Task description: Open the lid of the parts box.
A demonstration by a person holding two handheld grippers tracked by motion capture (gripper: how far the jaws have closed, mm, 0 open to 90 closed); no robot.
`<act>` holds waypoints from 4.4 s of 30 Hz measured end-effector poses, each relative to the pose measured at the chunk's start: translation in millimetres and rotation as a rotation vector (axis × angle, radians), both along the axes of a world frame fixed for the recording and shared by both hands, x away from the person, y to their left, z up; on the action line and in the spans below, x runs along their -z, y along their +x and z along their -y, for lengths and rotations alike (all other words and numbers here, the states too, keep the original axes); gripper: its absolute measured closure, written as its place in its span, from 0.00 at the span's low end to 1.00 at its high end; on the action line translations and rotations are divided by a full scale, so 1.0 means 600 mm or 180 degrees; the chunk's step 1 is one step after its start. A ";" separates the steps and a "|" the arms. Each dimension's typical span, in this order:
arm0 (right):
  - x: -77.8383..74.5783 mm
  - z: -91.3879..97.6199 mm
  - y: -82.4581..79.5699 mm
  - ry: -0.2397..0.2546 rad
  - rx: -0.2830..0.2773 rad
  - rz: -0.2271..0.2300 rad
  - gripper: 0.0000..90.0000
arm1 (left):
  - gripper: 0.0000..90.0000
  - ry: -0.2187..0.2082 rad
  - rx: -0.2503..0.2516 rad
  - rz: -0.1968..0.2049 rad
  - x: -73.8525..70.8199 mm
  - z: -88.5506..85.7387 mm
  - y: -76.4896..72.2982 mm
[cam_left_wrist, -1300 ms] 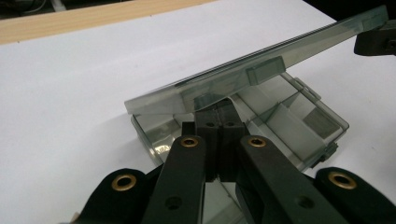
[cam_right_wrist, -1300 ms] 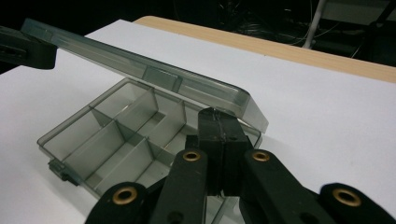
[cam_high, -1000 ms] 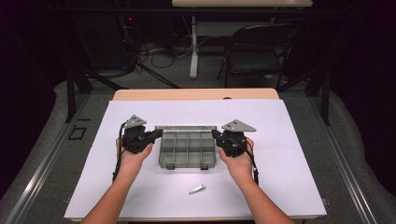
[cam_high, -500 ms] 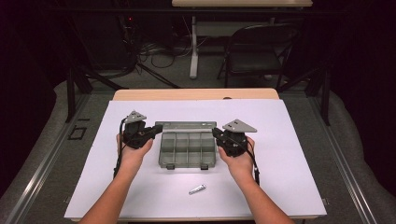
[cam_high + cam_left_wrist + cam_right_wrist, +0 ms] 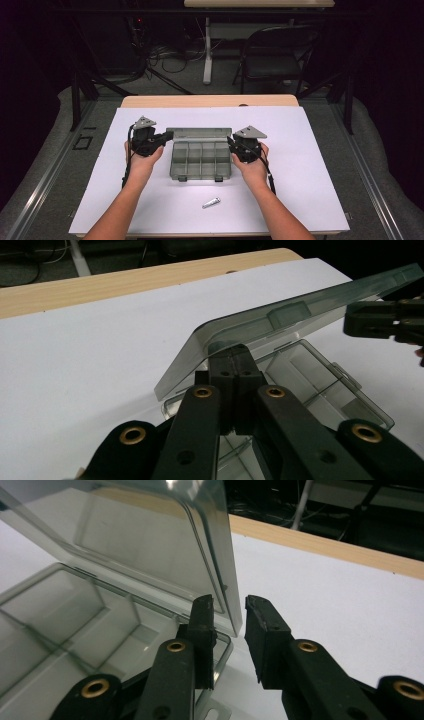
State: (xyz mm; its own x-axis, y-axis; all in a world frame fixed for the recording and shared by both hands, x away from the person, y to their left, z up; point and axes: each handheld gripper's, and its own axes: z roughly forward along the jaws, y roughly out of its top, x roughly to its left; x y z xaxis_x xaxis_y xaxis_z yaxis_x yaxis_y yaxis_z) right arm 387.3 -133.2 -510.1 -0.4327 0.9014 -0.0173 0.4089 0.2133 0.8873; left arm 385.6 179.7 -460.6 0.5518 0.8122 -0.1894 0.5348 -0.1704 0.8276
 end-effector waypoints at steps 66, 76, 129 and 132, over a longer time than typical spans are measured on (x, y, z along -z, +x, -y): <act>0.025 -0.012 0.021 0.0101 0.0201 0.0005 0.94 | 0.58 0.0359 0.0117 -0.0595 0.089 -0.002 -0.021; 0.026 -0.012 0.021 0.0136 0.0222 0.0005 0.94 | 0.56 0.0548 0.0078 -0.0694 0.132 0.012 -0.020; 0.011 -0.013 0.067 0.0205 0.0346 -0.0308 0.98 | 0.70 0.0803 0.0017 -0.0570 0.158 0.026 -0.026; 0.010 -0.013 0.071 0.0243 0.0363 -0.0343 0.98 | 0.70 0.0799 0.0014 -0.0564 0.158 0.026 -0.026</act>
State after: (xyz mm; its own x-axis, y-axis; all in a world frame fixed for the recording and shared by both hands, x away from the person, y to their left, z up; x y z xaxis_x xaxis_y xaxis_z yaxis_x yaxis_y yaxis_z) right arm 430.1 -125.3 -516.3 -0.3231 0.9417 0.0940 0.5203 0.0938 0.8488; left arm 370.0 164.3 -555.5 0.5316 0.8435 -0.0767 0.6659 -0.3603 0.6533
